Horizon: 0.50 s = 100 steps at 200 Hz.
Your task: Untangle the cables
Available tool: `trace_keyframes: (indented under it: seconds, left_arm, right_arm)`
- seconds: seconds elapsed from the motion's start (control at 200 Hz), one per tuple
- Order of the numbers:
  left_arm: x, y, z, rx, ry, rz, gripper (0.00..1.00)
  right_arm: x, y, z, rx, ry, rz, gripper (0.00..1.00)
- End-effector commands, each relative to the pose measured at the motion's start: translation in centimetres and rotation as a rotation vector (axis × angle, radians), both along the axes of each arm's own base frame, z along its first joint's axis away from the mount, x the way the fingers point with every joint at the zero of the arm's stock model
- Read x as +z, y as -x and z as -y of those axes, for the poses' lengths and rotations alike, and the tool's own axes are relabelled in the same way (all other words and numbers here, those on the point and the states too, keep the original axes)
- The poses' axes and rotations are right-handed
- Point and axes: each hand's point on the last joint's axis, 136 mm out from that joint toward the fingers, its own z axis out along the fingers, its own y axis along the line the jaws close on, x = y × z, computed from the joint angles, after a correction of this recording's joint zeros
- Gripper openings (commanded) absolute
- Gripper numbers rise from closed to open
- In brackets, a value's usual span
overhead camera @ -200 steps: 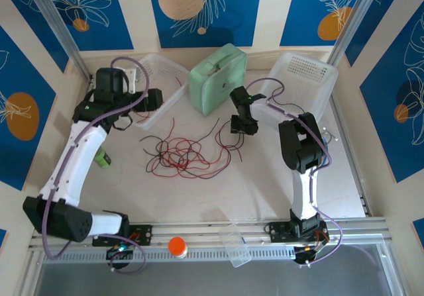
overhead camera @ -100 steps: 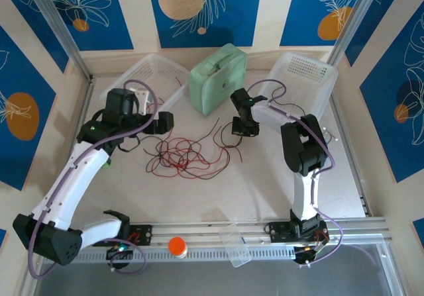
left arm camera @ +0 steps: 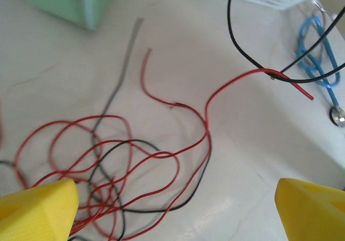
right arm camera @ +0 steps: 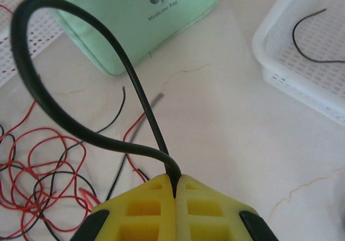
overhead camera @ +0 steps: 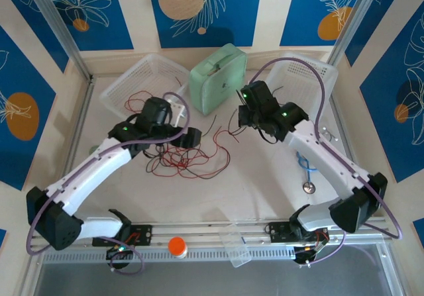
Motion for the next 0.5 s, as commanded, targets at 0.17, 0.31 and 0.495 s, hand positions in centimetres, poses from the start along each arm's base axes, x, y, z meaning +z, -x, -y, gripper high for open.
trace_keyframes:
  seconds: [0.17, 0.31, 0.495]
  left_arm:
    - [-2.9, 0.6, 7.5, -0.21, 0.023, 0.043, 0.91]
    - [-5.0, -0.2, 10.0, -0.253, 0.011, 0.084, 0.91]
    - [-6.7, -1.9, 10.3, -0.197, -0.029, 0.087, 0.88]
  right_arm:
    - [7.4, 3.8, 4.0, 0.0, -0.001, 0.123, 0.0]
    - [10.1, 4.9, 5.0, 0.002, -0.039, 0.165, 0.0]
    - [12.8, 4.8, 7.8, -0.058, -0.024, 0.224, 0.0]
